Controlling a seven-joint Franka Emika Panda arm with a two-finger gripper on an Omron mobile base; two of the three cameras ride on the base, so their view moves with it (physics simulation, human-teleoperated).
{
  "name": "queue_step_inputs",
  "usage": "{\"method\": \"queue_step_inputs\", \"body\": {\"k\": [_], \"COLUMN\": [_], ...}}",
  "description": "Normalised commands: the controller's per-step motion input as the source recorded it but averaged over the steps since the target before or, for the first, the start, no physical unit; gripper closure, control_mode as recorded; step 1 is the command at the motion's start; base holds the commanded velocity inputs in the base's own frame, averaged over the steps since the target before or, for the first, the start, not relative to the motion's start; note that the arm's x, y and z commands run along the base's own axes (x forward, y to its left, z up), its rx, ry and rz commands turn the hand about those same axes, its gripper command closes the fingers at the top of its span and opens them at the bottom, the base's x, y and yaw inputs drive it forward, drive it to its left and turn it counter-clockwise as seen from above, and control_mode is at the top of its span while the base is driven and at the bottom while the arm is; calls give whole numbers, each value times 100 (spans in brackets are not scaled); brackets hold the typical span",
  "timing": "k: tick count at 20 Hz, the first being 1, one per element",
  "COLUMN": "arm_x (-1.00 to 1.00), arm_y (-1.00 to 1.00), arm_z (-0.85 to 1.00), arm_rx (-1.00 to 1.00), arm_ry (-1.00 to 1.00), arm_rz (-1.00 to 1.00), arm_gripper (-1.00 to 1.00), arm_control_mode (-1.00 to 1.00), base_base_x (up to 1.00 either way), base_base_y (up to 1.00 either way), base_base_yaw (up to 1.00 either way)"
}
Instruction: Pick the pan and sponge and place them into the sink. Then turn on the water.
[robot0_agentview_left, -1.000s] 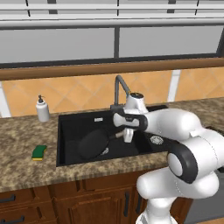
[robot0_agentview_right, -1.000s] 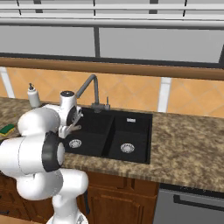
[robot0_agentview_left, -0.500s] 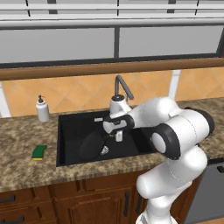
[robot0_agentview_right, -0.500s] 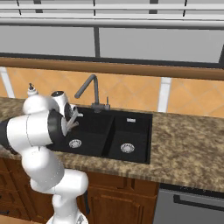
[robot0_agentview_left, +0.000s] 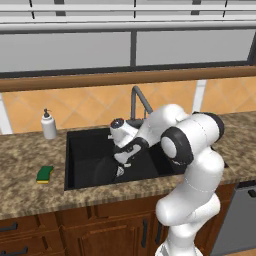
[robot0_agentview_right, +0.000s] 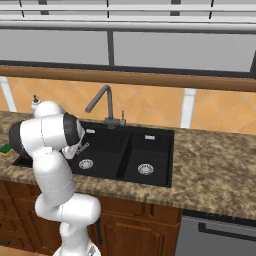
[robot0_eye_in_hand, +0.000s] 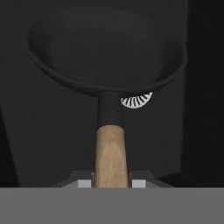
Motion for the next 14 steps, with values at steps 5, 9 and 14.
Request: {"method": "queue_step_inputs", "body": {"k": [5, 9, 14], "arm_x": [36, 1, -12], "arm_y": [0, 19, 45], "arm_z": [-17, 54, 100], "arm_rx": [-8, 0, 9], "arm_ry": [-3, 0, 0], "arm_rz": [0, 0, 1], "arm_gripper": [-100, -100, -100], "arm_control_mode": [-100, -100, -100], "base_base_x": [0, 0, 0], "base_base_y": [0, 0, 0], "base_base_yaw": [0, 0, 0]}}
